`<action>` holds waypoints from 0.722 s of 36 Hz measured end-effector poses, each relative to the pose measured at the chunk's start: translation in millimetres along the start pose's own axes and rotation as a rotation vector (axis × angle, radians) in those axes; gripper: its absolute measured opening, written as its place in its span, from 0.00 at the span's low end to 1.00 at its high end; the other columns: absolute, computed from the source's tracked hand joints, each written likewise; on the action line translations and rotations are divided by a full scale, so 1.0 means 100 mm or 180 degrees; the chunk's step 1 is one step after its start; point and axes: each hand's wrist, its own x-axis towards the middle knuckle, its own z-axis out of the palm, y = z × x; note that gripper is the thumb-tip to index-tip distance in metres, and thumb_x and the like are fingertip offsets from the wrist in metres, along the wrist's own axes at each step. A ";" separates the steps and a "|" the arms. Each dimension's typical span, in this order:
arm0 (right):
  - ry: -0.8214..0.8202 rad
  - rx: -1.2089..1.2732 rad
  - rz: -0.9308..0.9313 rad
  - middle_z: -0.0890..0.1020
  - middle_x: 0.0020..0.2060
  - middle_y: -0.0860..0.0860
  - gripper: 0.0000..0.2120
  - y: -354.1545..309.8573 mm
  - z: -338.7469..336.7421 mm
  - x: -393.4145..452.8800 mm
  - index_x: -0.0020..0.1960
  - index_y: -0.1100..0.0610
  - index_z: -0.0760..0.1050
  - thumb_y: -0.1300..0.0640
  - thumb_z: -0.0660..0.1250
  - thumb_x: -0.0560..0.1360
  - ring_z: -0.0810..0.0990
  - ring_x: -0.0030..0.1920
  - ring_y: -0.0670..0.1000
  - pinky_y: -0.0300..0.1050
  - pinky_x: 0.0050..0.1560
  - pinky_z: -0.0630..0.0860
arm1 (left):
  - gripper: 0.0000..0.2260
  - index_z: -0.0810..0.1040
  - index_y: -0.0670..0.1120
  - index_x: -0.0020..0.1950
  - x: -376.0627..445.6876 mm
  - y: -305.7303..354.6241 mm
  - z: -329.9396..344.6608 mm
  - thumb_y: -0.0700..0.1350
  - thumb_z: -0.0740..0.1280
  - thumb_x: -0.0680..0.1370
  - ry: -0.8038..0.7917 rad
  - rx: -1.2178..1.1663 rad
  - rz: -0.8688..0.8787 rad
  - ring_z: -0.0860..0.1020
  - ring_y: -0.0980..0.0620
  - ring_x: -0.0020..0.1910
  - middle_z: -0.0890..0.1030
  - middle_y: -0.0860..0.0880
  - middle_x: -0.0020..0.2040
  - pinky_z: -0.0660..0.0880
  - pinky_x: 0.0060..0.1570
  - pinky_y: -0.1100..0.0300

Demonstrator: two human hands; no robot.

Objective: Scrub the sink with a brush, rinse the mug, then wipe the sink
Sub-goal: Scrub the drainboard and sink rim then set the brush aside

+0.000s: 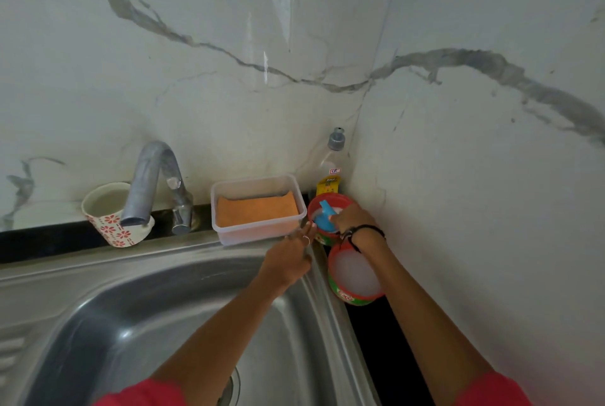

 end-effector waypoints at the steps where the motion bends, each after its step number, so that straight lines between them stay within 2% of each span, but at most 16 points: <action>1: -0.0014 -0.0012 0.0030 0.72 0.66 0.59 0.24 -0.01 -0.03 0.01 0.69 0.62 0.66 0.50 0.62 0.78 0.72 0.65 0.58 0.46 0.63 0.69 | 0.31 0.53 0.50 0.77 0.00 0.00 -0.01 0.37 0.59 0.76 -0.0002 0.0026 0.0030 0.62 0.50 0.73 0.56 0.53 0.77 0.67 0.65 0.54; 8: 0.0235 -0.0343 -0.0114 0.75 0.62 0.61 0.20 -0.26 -0.02 0.05 0.64 0.64 0.72 0.51 0.57 0.80 0.74 0.62 0.60 0.51 0.61 0.71 | 0.32 0.53 0.47 0.77 0.00 0.07 -0.12 0.36 0.60 0.75 -0.0070 0.0166 0.0022 0.65 0.47 0.71 0.57 0.50 0.77 0.67 0.63 0.54; 11: 0.0323 -0.0421 -0.0303 0.74 0.63 0.62 0.20 -0.22 0.00 -0.06 0.66 0.64 0.70 0.52 0.54 0.81 0.73 0.63 0.60 0.50 0.62 0.69 | 0.34 0.50 0.47 0.78 -0.05 0.06 -0.12 0.36 0.61 0.75 -0.0138 0.0116 0.0027 0.63 0.46 0.72 0.53 0.49 0.77 0.66 0.65 0.54; 14: 0.0522 -0.0277 -0.0422 0.75 0.63 0.60 0.19 -0.12 0.05 -0.17 0.67 0.62 0.70 0.53 0.56 0.80 0.74 0.62 0.59 0.49 0.61 0.69 | 0.35 0.48 0.46 0.78 -0.17 0.05 -0.12 0.36 0.61 0.75 -0.0136 -0.0079 0.0009 0.58 0.48 0.74 0.50 0.49 0.78 0.62 0.67 0.56; 17: 0.0862 -0.0531 -0.0513 0.77 0.60 0.60 0.19 0.00 0.15 -0.38 0.65 0.61 0.70 0.52 0.54 0.81 0.76 0.59 0.59 0.50 0.57 0.72 | 0.33 0.49 0.46 0.78 -0.35 0.01 -0.12 0.35 0.60 0.76 -0.0079 -0.0244 0.0107 0.55 0.52 0.75 0.50 0.49 0.78 0.57 0.69 0.62; 22: 0.1326 -0.1263 -0.1023 0.77 0.57 0.58 0.21 0.11 0.28 -0.88 0.68 0.57 0.63 0.47 0.48 0.82 0.79 0.53 0.59 0.50 0.47 0.74 | 0.30 0.53 0.48 0.77 -0.66 -0.17 -0.14 0.35 0.58 0.77 0.0120 -0.0225 0.0114 0.59 0.50 0.74 0.54 0.51 0.77 0.61 0.70 0.57; 24: 0.1602 -0.1598 -0.1169 0.82 0.47 0.57 0.21 0.09 0.33 -1.06 0.66 0.56 0.67 0.45 0.48 0.81 0.82 0.43 0.57 0.46 0.36 0.73 | 0.29 0.54 0.49 0.77 -0.81 -0.28 -0.17 0.36 0.58 0.77 0.0226 -0.0246 0.0042 0.60 0.50 0.74 0.55 0.51 0.77 0.62 0.69 0.57; 26: 0.1895 -0.1675 -0.1329 0.80 0.27 0.53 0.20 0.01 0.39 -1.28 0.54 0.55 0.77 0.45 0.52 0.77 0.79 0.23 0.52 0.39 0.20 0.65 | 0.28 0.54 0.49 0.77 -0.98 -0.41 -0.21 0.38 0.58 0.78 0.0283 -0.0167 0.0024 0.59 0.51 0.74 0.54 0.51 0.77 0.60 0.69 0.58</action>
